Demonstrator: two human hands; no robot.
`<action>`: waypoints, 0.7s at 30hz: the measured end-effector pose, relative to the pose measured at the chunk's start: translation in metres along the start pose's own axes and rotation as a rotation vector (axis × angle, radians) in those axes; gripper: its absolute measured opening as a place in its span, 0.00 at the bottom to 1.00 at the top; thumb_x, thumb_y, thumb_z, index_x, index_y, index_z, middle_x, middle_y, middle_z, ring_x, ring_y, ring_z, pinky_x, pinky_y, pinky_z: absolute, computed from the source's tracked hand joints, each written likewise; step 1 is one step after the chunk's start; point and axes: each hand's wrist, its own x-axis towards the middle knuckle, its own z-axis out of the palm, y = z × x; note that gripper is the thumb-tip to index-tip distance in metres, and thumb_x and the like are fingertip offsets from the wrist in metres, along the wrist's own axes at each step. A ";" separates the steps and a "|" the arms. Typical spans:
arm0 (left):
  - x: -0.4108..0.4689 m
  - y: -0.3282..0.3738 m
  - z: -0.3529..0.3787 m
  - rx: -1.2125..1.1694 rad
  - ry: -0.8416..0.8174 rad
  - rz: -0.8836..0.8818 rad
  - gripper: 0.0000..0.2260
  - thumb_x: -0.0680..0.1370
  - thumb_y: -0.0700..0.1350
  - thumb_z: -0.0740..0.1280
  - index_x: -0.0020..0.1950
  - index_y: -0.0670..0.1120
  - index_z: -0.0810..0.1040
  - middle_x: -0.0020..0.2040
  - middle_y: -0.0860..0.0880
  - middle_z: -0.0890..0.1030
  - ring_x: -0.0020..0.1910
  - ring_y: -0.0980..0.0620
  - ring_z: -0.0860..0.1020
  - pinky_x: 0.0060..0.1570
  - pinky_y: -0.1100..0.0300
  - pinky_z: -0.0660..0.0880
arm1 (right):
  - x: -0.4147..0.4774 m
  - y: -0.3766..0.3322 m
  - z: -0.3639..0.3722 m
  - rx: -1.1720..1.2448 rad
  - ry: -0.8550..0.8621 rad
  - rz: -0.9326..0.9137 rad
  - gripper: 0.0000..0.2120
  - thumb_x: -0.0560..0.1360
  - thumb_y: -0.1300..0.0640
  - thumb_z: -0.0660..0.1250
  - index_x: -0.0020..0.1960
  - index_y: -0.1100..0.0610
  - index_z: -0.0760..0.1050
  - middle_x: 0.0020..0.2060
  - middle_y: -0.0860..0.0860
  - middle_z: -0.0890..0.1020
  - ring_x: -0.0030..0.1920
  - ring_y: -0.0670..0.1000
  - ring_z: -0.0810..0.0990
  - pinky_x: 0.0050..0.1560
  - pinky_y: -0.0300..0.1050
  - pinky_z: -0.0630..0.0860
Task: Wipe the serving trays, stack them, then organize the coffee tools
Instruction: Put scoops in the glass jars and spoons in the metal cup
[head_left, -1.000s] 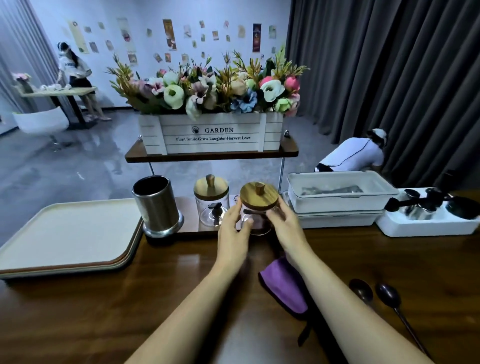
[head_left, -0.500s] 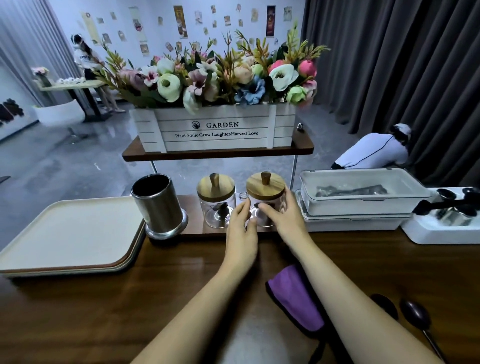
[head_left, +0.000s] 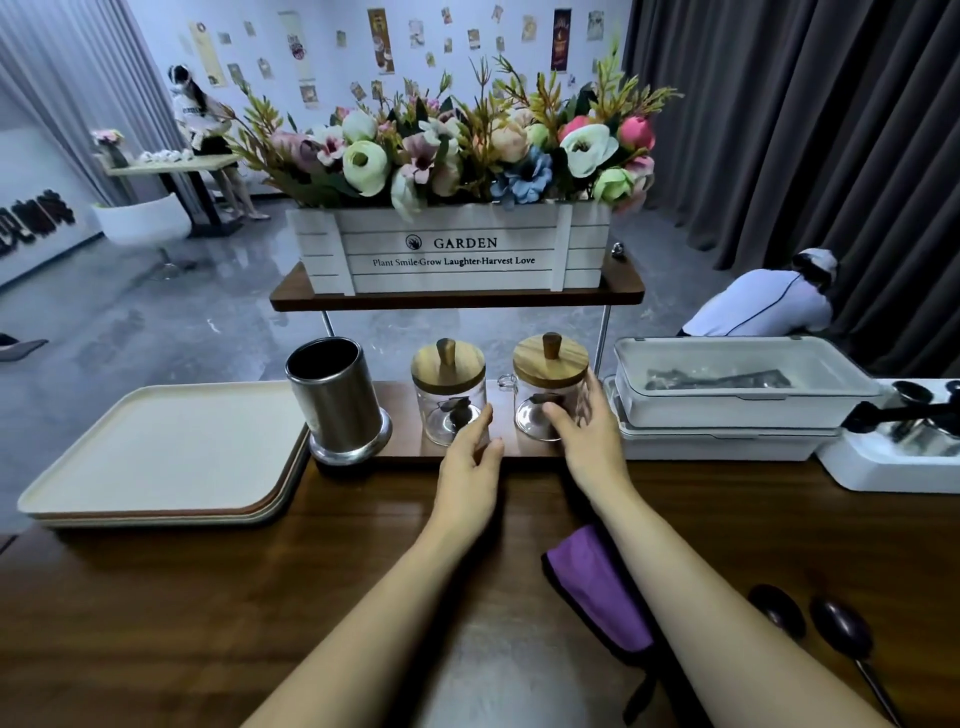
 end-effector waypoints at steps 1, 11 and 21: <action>-0.002 0.001 -0.003 -0.014 0.010 -0.007 0.22 0.83 0.40 0.65 0.78 0.47 0.69 0.73 0.53 0.73 0.71 0.60 0.70 0.75 0.58 0.65 | 0.001 0.005 0.001 -0.034 -0.004 0.002 0.33 0.71 0.44 0.71 0.74 0.43 0.66 0.66 0.41 0.78 0.68 0.43 0.74 0.73 0.55 0.68; -0.041 -0.008 -0.062 -0.136 0.217 0.019 0.14 0.83 0.41 0.65 0.67 0.55 0.79 0.58 0.55 0.85 0.63 0.57 0.80 0.70 0.48 0.73 | -0.075 -0.033 0.025 -0.258 0.103 -0.200 0.23 0.81 0.57 0.67 0.75 0.54 0.70 0.79 0.46 0.62 0.79 0.43 0.56 0.75 0.31 0.53; -0.047 -0.001 -0.165 -0.071 0.514 0.100 0.11 0.82 0.45 0.68 0.65 0.51 0.80 0.60 0.56 0.82 0.59 0.60 0.79 0.64 0.53 0.77 | -0.096 -0.060 0.118 -0.185 -0.217 -0.330 0.21 0.81 0.58 0.65 0.73 0.56 0.72 0.74 0.45 0.70 0.75 0.38 0.63 0.74 0.34 0.59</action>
